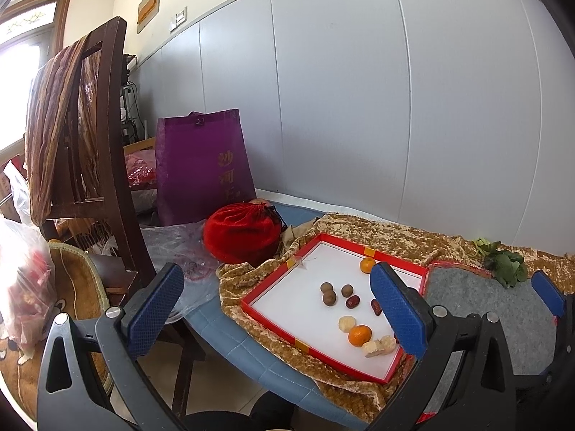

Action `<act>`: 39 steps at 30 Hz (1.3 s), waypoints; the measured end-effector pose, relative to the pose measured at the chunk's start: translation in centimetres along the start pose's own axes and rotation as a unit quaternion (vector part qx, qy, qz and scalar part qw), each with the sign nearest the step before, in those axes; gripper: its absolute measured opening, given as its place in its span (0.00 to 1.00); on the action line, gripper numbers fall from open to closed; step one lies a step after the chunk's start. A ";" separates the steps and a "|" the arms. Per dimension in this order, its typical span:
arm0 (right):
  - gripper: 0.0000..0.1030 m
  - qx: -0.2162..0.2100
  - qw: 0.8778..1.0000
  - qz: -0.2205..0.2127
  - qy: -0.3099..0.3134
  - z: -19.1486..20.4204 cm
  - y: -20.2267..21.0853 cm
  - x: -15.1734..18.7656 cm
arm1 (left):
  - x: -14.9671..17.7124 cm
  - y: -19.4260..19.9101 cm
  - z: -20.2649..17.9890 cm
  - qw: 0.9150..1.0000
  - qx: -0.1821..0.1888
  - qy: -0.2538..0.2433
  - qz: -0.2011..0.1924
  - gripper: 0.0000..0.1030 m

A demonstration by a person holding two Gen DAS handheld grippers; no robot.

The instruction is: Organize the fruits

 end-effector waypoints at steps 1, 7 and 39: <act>1.00 0.000 1.000 0.000 0.000 0.0 0.0 0.0 | 0.1 0.0 0.0 1.000 0.001 0.001 0.002 1.00; 1.00 -0.002 1.000 0.006 -0.002 0.1 -0.2 0.2 | 0.2 0.0 0.7 1.000 -0.002 -0.001 0.005 1.00; 1.00 -0.009 1.000 0.001 0.017 1.1 -0.6 -0.2 | -0.1 0.2 1.9 1.000 -0.005 0.007 0.010 1.00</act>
Point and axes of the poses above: each gripper's, at about its wrist camera, not at the fingertips, and y roughly against the way its jaws point, z to its left, x to its underside, the point moved 8 cm from there along -y, roughly the way its jaws point, and after that the axes turned 15 degrees about y, right-handed, at the moved point
